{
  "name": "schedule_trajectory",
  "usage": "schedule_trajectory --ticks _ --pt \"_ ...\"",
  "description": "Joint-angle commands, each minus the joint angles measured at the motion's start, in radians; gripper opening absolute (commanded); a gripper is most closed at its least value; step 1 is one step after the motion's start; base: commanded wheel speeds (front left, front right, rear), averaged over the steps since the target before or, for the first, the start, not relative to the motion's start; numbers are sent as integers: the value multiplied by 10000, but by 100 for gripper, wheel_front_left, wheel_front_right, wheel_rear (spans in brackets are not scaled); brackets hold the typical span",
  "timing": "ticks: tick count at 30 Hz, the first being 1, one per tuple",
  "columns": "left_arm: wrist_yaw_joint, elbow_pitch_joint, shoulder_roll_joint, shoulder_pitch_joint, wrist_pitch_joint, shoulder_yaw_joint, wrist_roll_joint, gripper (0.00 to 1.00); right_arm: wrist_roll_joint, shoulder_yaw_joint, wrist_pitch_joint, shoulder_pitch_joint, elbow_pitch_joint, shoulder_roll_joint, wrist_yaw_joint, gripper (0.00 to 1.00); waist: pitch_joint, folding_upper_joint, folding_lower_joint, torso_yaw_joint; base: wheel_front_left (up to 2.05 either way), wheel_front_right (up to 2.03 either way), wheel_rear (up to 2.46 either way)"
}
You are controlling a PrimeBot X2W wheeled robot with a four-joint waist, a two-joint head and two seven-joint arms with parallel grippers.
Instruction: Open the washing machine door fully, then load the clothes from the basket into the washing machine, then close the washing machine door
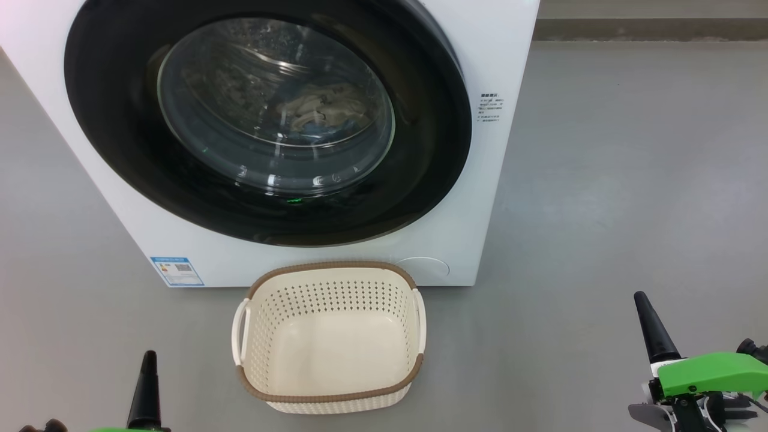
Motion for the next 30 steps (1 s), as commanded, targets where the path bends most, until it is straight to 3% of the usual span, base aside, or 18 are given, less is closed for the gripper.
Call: schedule_trajectory --ticks 1,30 --pt "3 -344 133 -486 86 174 -324 0 264 101 93 -381 -314 -90 8 0 -4 -1 0 10 0 0 0" --pt "5 -544 7 -623 936 202 -3713 0 2963 -325 960 -435 -432 136 2 0 -78 -1 0 208 0 0 0"
